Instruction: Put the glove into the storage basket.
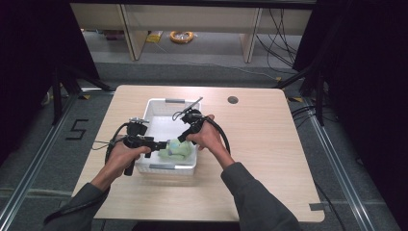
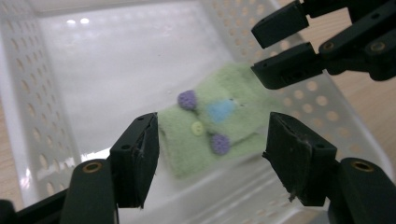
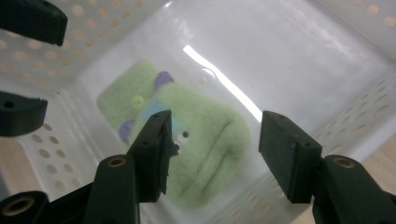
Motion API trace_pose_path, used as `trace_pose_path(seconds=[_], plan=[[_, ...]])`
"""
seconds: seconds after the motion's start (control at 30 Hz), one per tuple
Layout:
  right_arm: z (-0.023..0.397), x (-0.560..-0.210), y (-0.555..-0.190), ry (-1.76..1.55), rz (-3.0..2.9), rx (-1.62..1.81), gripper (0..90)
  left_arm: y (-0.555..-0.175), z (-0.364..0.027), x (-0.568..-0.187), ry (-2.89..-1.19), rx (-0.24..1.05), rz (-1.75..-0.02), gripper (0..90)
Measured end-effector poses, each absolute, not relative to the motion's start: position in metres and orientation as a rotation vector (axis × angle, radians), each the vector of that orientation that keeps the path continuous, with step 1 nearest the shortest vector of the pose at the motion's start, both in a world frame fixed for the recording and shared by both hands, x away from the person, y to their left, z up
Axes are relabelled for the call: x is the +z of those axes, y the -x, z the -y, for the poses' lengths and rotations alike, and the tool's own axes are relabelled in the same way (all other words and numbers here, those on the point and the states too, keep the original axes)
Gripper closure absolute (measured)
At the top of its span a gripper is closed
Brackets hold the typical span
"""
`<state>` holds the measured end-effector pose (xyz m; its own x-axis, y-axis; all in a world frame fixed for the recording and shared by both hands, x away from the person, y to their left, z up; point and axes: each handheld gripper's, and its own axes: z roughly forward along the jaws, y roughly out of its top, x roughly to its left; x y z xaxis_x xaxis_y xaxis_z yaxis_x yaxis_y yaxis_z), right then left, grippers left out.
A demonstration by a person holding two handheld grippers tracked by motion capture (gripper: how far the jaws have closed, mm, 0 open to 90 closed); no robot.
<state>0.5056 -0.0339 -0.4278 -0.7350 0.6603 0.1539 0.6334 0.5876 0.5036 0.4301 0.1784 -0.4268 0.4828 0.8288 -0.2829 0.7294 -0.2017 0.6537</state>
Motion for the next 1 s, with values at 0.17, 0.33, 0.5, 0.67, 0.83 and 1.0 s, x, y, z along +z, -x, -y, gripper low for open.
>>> trace_pose_path(seconds=[0.17, 0.33, 0.5, 0.67, 0.83, 1.0], plan=[[0.047, -0.417, -0.5, -1.171, -2.722, 0.898, 43.1, -0.419, -0.175, -0.423, -1.971, 0.163, -1.249, 32.4], [0.063, -0.406, -0.491, -1.13, -2.701, 0.962, 41.5, -0.41, -0.17, -0.418, -1.943, 0.154, -1.229, 30.5], [0.08, -0.395, -0.476, -1.107, -2.694, 1.007, 40.2, -0.398, -0.164, -0.413, -1.95, 0.137, -1.181, 29.0], [0.098, -0.389, -0.46, -1.093, -2.654, 1.058, 37.2, -0.381, -0.153, -0.407, -1.951, 0.135, -1.101, 28.8], [0.117, -0.385, -0.446, -1.084, -2.614, 1.121, 34.8, -0.364, -0.142, -0.405, -1.948, 0.124, -1.03, 27.8], [0.136, -0.383, -0.43, -1.063, -2.585, 1.165, 31.0, -0.35, -0.133, -0.407, -1.934, 0.127, -0.995, 23.9]])
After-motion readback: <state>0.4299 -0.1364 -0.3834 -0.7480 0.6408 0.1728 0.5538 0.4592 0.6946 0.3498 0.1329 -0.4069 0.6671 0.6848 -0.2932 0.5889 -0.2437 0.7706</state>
